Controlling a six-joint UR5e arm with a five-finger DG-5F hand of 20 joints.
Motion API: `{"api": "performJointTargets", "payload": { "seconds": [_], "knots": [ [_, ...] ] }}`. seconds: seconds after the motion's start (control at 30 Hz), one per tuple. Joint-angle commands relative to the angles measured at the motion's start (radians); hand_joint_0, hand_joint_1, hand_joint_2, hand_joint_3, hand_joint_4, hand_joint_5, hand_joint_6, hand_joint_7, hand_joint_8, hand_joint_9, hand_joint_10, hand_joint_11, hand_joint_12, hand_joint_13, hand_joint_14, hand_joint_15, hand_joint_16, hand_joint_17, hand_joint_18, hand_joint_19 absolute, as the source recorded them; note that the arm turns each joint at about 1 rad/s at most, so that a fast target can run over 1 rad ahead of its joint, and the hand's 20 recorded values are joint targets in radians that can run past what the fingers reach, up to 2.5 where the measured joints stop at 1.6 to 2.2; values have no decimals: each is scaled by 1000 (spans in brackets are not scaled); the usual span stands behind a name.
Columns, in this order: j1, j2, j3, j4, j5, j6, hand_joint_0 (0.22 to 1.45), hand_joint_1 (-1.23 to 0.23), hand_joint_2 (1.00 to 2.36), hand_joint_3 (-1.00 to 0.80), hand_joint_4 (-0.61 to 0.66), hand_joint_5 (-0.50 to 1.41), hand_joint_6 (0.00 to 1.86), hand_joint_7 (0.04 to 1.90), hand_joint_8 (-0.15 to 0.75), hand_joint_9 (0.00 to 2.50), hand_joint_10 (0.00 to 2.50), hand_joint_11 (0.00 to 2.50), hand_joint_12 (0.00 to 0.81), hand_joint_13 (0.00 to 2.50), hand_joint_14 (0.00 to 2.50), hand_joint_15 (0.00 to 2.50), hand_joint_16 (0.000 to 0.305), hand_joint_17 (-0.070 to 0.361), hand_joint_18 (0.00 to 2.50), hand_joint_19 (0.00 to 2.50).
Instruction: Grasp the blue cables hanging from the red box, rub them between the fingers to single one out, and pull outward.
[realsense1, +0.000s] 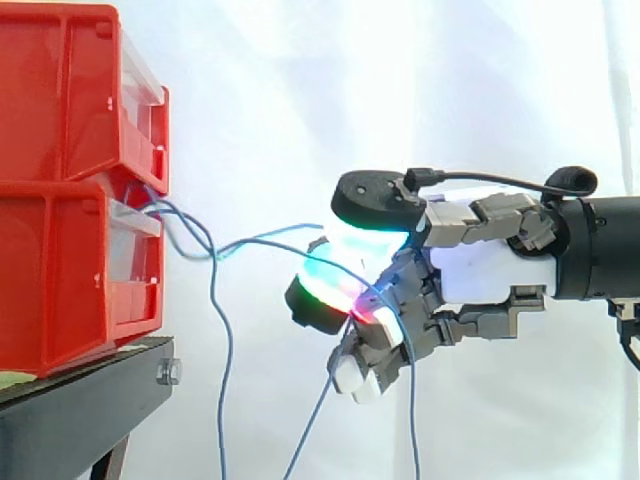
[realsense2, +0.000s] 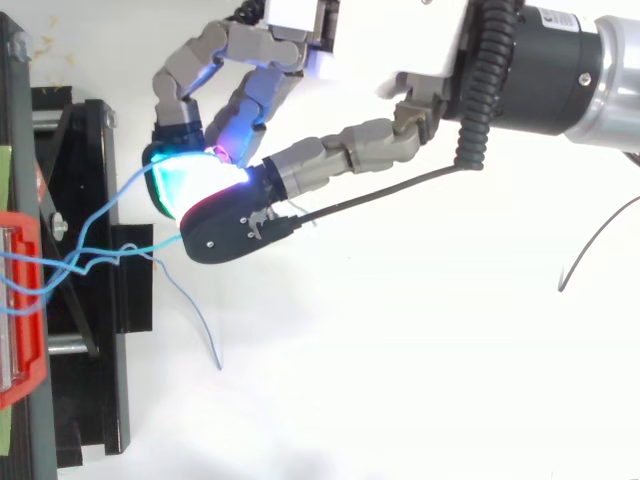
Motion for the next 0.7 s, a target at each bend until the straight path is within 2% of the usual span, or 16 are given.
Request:
{"api": "performJointTargets", "payload": {
  "seconds": [0.0,0.07,0.1,0.2,0.4,0.47,0.5,0.67],
  "knots": [
    [-3,1,-1,-5,0,-29,617,-774,1012,-272,111,-145,908,979,267,1105,21,874,356,833,23,558,45,102,673,507],
    [-6,-1,-7,-11,0,-46,622,-788,1012,-294,105,-148,909,961,264,1095,21,882,351,827,22,559,44,100,664,513],
    [-6,-1,-33,-5,0,-49,628,-790,1011,-316,105,-149,909,949,260,1093,22,884,348,825,21,554,44,99,662,507],
    [-5,-1,-68,7,0,-47,636,-801,1010,-343,109,-148,909,931,256,1095,22,886,347,819,23,547,44,98,663,504],
    [-2,-1,-93,69,1,-43,630,-798,1010,-363,112,-146,904,938,258,1094,21,879,344,819,21,549,43,97,667,506],
    [-3,-1,-96,73,1,-30,630,-796,1009,-370,115,-145,903,937,256,1093,22,879,345,819,21,548,43,97,667,506],
    [-6,-1,-94,67,1,-3,630,-795,1009,-374,114,-143,900,942,258,1098,22,874,344,818,22,556,43,97,666,511],
    [-9,-1,-94,35,0,60,630,-792,1008,-390,118,-140,895,944,257,1096,22,865,345,818,23,547,43,96,666,511]
  ]
}}
